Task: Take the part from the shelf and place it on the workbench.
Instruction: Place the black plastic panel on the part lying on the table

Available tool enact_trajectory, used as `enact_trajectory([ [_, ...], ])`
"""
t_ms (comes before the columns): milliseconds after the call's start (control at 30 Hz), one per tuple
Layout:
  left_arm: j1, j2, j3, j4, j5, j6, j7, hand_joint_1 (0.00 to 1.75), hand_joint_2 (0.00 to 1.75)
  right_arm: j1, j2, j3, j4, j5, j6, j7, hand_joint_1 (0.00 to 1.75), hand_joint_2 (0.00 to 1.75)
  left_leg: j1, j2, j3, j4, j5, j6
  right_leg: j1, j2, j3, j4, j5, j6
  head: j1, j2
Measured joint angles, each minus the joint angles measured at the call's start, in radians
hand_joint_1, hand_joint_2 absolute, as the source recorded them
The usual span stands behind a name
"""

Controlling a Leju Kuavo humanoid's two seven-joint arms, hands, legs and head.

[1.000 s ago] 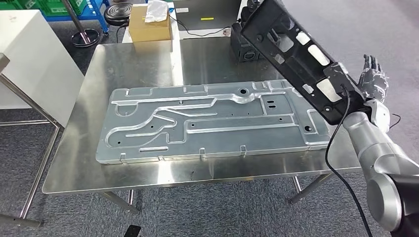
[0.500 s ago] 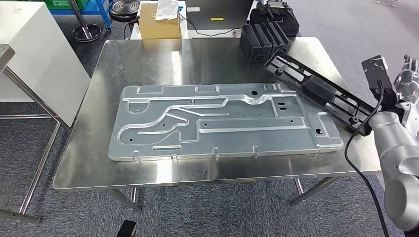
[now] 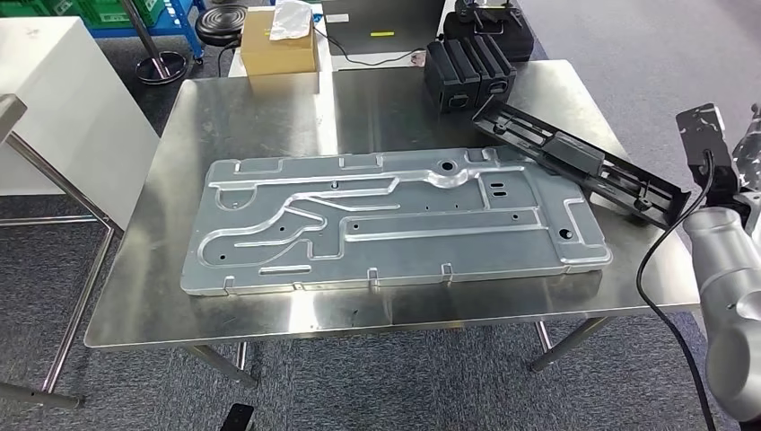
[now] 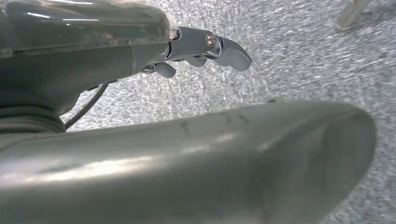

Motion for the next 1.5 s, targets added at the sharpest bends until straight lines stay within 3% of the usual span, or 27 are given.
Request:
enact_trajectory([
  [67, 0.002, 0.0, 0.0, 0.0, 0.002, 0.0, 0.009, 0.0, 0.0, 0.003, 0.0, -0.013, -0.004, -0.017, 0.001, -0.03, 0.0, 0.0, 0.0, 0.0, 0.06, -0.132, 0.068, 0.008, 0.0, 0.001, 0.0, 0.005, -0.004, 0.003, 0.0, 0.0],
  [133, 0.003, 0.0, 0.0, 0.0, 0.006, -0.003, 0.018, 0.0, 0.0, 0.006, 0.0, -0.028, -0.01, -0.031, 0.002, -0.061, 0.0, 0.0, -0.003, 0.0, 0.11, -0.239, 0.104, 0.016, 0.003, 0.002, -0.003, 0.011, -0.006, 0.011, 0.001, 0.0],
  [267, 0.01, 0.0, 0.003, 0.0, 0.016, -0.014, 0.037, 0.0, 0.0, 0.019, 0.002, -0.057, -0.018, -0.044, -0.003, -0.108, 0.0, 0.0, -0.005, -0.002, 0.119, -0.268, 0.12, 0.035, 0.001, 0.001, -0.007, 0.012, -0.005, 0.032, 0.001, 0.0],
  [333, 0.012, -0.001, 0.005, 0.0, 0.02, -0.019, 0.041, 0.0, 0.0, 0.023, 0.002, -0.072, -0.023, -0.056, -0.004, -0.135, 0.0, 0.0, -0.001, -0.001, 0.117, -0.28, 0.132, 0.046, -0.001, 0.001, -0.028, 0.066, -0.051, 0.04, 0.005, 0.0],
  [400, 0.014, -0.001, 0.006, 0.0, 0.021, -0.022, 0.043, 0.0, 0.0, 0.029, 0.003, -0.091, -0.025, -0.077, -0.003, -0.176, 0.0, 0.0, -0.001, -0.001, 0.109, -0.281, 0.14, 0.051, -0.002, 0.001, -0.075, 0.19, -0.126, 0.047, 0.01, 0.0],
  [467, 0.017, -0.001, 0.008, 0.0, 0.023, -0.024, 0.045, 0.0, 0.0, 0.043, 0.008, -0.109, -0.029, -0.101, 0.004, -0.226, 0.0, 0.0, -0.002, -0.001, 0.097, -0.278, 0.147, 0.051, -0.003, 0.001, -0.103, 0.275, -0.159, 0.05, 0.01, 0.0],
  [500, 0.019, -0.001, 0.009, 0.0, 0.024, -0.024, 0.046, 0.0, 0.0, 0.049, 0.011, -0.118, -0.033, -0.112, 0.009, -0.251, 0.0, 0.0, -0.002, -0.001, 0.091, -0.275, 0.15, 0.05, -0.003, 0.0, -0.091, 0.264, -0.148, 0.051, 0.01, 0.0],
  [600, 0.02, -0.003, 0.013, 0.0, 0.028, -0.025, 0.048, 0.0, 0.0, 0.055, 0.024, -0.138, -0.053, -0.144, 0.033, -0.318, 0.0, 0.0, -0.003, -0.001, 0.074, -0.267, 0.161, 0.04, -0.001, 0.001, 0.021, 0.075, -0.076, 0.043, 0.01, 0.0],
  [633, 0.02, -0.003, 0.014, 0.0, 0.03, -0.025, 0.048, 0.0, 0.0, 0.057, 0.029, -0.143, -0.06, -0.156, 0.043, -0.337, 0.0, 0.0, -0.005, -0.002, 0.071, -0.266, 0.165, 0.034, 0.002, 0.002, 0.046, 0.029, -0.062, 0.039, 0.01, 0.0],
  [700, 0.02, -0.004, 0.016, 0.0, 0.033, -0.023, 0.05, 0.0, 0.0, 0.063, 0.042, -0.154, -0.074, -0.18, 0.065, -0.375, 0.0, 0.0, -0.006, -0.002, 0.067, -0.268, 0.175, 0.023, 0.01, 0.003, 0.051, 0.008, -0.051, 0.027, 0.01, 0.0],
  [767, 0.023, -0.005, 0.02, 0.0, 0.037, -0.021, 0.052, 0.0, 0.0, 0.074, 0.061, -0.162, -0.088, -0.201, 0.084, -0.411, 0.0, 0.0, -0.006, -0.003, 0.061, -0.268, 0.178, 0.011, 0.007, 0.001, 0.042, 0.004, -0.036, 0.012, 0.01, 0.0],
  [833, 0.026, -0.006, 0.023, 0.0, 0.04, -0.017, 0.054, 0.0, 0.0, 0.09, 0.084, -0.166, -0.106, -0.222, 0.101, -0.444, 0.0, 0.0, -0.004, -0.002, 0.038, -0.222, 0.128, 0.0, 0.003, -0.002, 0.026, -0.001, -0.016, -0.005, 0.008, 0.0],
  [900, 0.027, -0.006, 0.025, 0.0, 0.043, -0.015, 0.056, 0.0, 0.0, 0.116, 0.109, -0.169, -0.131, -0.245, 0.121, -0.478, 0.0, 0.0, -0.001, -0.001, -0.003, -0.095, 0.033, -0.008, 0.005, -0.004, 0.003, -0.001, 0.002, -0.014, 0.005, 0.0],
  [967, 0.029, -0.006, 0.027, 0.0, 0.048, -0.014, 0.057, 0.0, 0.0, 0.152, 0.136, -0.17, -0.162, -0.27, 0.142, -0.503, 0.0, 0.0, 0.0, -0.001, -0.022, 0.013, -0.028, -0.013, 0.008, -0.005, -0.022, 0.002, 0.02, -0.015, 0.004, 0.0],
  [1000, 0.03, -0.006, 0.028, 0.0, 0.05, -0.013, 0.057, 0.0, 0.0, 0.173, 0.15, -0.17, -0.181, -0.283, 0.152, -0.51, 0.0, 0.0, 0.0, -0.001, -0.004, 0.015, -0.032, -0.013, 0.009, -0.005, -0.034, 0.003, 0.028, -0.014, 0.004, 0.0],
  [1033, 0.032, -0.006, 0.029, 0.0, 0.052, -0.012, 0.057, 0.0, 0.0, 0.196, 0.164, -0.17, -0.205, -0.295, 0.162, -0.513, 0.0, 0.0, -0.001, -0.001, 0.036, -0.026, -0.02, -0.011, 0.009, -0.005, -0.044, 0.005, 0.035, -0.013, 0.004, 0.0],
  [1100, 0.033, -0.006, 0.03, 0.0, 0.054, -0.01, 0.057, 0.0, 0.0, 0.248, 0.193, -0.164, -0.266, -0.321, 0.176, -0.515, 0.0, 0.0, -0.003, -0.001, 0.149, -0.176, 0.012, -0.002, 0.011, -0.005, -0.059, 0.009, 0.049, -0.007, 0.005, 0.0],
  [1133, 0.033, -0.006, 0.03, 0.0, 0.054, -0.009, 0.058, 0.0, 0.0, 0.276, 0.209, -0.157, -0.303, -0.333, 0.18, -0.516, 0.0, 0.0, -0.005, -0.001, 0.187, -0.236, 0.025, 0.005, 0.011, -0.006, -0.063, 0.01, 0.055, -0.003, 0.006, 0.0],
  [1167, 0.034, -0.007, 0.031, 0.0, 0.054, -0.007, 0.058, 0.0, 0.0, 0.304, 0.225, -0.146, -0.341, -0.345, 0.182, -0.516, 0.0, 0.0, -0.007, -0.001, 0.207, -0.269, 0.031, 0.011, 0.011, -0.007, -0.065, 0.01, 0.061, 0.002, 0.006, 0.0],
  [1267, 0.039, -0.008, 0.031, 0.0, 0.052, -0.004, 0.062, 0.0, 0.0, 0.404, 0.275, -0.098, -0.46, -0.372, 0.184, -0.517, 0.0, 0.0, -0.008, 0.0, 0.203, -0.282, 0.055, 0.029, 0.009, -0.007, -0.064, 0.001, 0.078, 0.02, 0.007, 0.0],
  [1300, 0.04, -0.009, 0.031, 0.0, 0.052, -0.003, 0.064, 0.0, 0.0, 0.441, 0.29, -0.078, -0.499, -0.375, 0.181, -0.517, 0.0, 0.0, -0.006, 0.001, 0.199, -0.288, 0.068, 0.036, 0.008, -0.005, -0.068, 0.007, 0.065, 0.025, 0.008, 0.0],
  [1333, 0.04, -0.01, 0.031, 0.0, 0.051, -0.002, 0.065, 0.0, 0.0, 0.476, 0.302, -0.058, -0.536, -0.377, 0.177, -0.517, 0.0, 0.0, -0.004, 0.002, 0.192, -0.295, 0.083, 0.042, 0.007, -0.004, -0.077, 0.028, 0.035, 0.028, 0.01, 0.0],
  [1433, 0.041, -0.012, 0.031, 0.0, 0.049, -0.001, 0.07, 0.0, 0.0, 0.565, 0.338, -0.002, -0.617, -0.373, 0.163, -0.517, 0.0, 0.0, -0.002, 0.003, 0.149, -0.298, 0.119, 0.047, 0.004, -0.002, -0.123, 0.199, -0.111, 0.037, 0.019, 0.0],
  [1467, 0.042, -0.012, 0.031, 0.0, 0.049, 0.0, 0.072, 0.0, 0.0, 0.59, 0.349, 0.015, -0.634, -0.372, 0.161, -0.517, 0.0, 0.0, -0.002, 0.004, 0.133, -0.297, 0.13, 0.047, 0.004, -0.002, -0.129, 0.253, -0.133, 0.04, 0.019, 0.0],
  [1500, 0.043, -0.013, 0.031, 0.0, 0.048, 0.0, 0.074, 0.0, 0.0, 0.612, 0.36, 0.033, -0.647, -0.374, 0.161, -0.516, 0.0, 0.0, -0.002, 0.004, 0.117, -0.294, 0.14, 0.045, 0.003, -0.002, -0.122, 0.281, -0.131, 0.041, 0.019, 0.0],
])
